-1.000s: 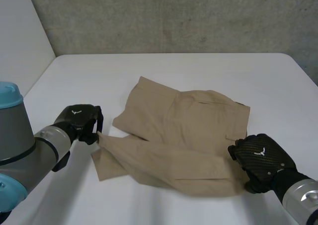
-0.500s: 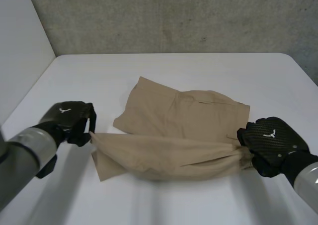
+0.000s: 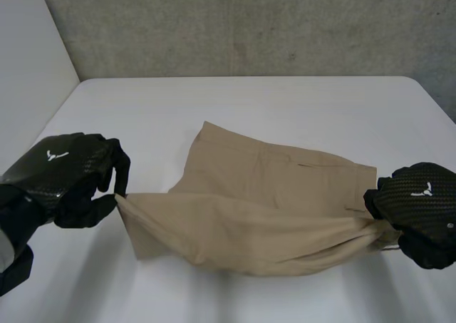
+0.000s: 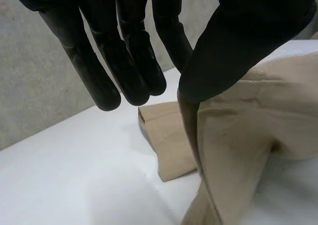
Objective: Fold the shorts.
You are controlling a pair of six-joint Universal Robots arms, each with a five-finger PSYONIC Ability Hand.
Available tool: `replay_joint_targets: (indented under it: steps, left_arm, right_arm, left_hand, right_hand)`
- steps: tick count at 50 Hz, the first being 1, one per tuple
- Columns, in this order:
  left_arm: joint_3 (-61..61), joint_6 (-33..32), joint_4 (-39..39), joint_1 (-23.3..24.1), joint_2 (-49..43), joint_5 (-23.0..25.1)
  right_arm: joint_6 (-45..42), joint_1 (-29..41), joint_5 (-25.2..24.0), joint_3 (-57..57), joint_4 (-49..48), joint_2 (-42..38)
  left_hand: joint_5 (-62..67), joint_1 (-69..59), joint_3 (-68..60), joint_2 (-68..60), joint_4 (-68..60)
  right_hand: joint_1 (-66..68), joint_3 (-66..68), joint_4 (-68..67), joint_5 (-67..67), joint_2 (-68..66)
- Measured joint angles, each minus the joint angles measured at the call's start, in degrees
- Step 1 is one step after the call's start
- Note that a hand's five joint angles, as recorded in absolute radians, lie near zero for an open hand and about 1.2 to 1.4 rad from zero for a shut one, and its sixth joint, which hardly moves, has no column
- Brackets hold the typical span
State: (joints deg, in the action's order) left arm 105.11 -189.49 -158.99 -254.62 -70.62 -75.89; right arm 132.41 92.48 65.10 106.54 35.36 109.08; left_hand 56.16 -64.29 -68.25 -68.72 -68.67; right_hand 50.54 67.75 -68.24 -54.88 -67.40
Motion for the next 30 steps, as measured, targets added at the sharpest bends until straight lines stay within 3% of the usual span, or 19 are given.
replay_joint_targets:
  steps: [8,13,22,30]
  left_arm:
    - [-3.5,0.0,-10.5,0.2,-12.4,-0.3]
    - [-9.5,0.1,-16.3,1.8,-22.1,-0.9]
    - [-30.6,-1.5,-20.7,7.8,-46.6,-5.4]
    - [-48.4,-8.9,-26.8,10.3,-64.9,-7.6]
  right_arm:
    - [2.1,-4.2,-4.4,-1.7,-7.2,-11.6]
    - [5.5,-4.6,-4.4,-5.4,-11.0,-20.6]
    - [13.0,-3.3,-0.4,-16.6,-17.9,-35.6]
    - [16.0,2.9,7.3,-30.3,-23.4,-48.9]
  left_hand:
    - [0.0,0.0,0.0,0.0,0.0]
    - [0.0,0.0,0.0,0.0,0.0]
    - [0.0,0.0,0.0,0.0,0.0]
    - [0.0,0.0,-0.1,-0.1,0.0]
  right_hand:
    - [1.5,0.0,0.0,0.0,0.0]
    - [1.5,0.0,0.0,-0.5,0.0]
    - [1.5,0.0,0.0,-1.3,-0.2]
    - [1.5,0.0,0.0,-1.6,-0.2]
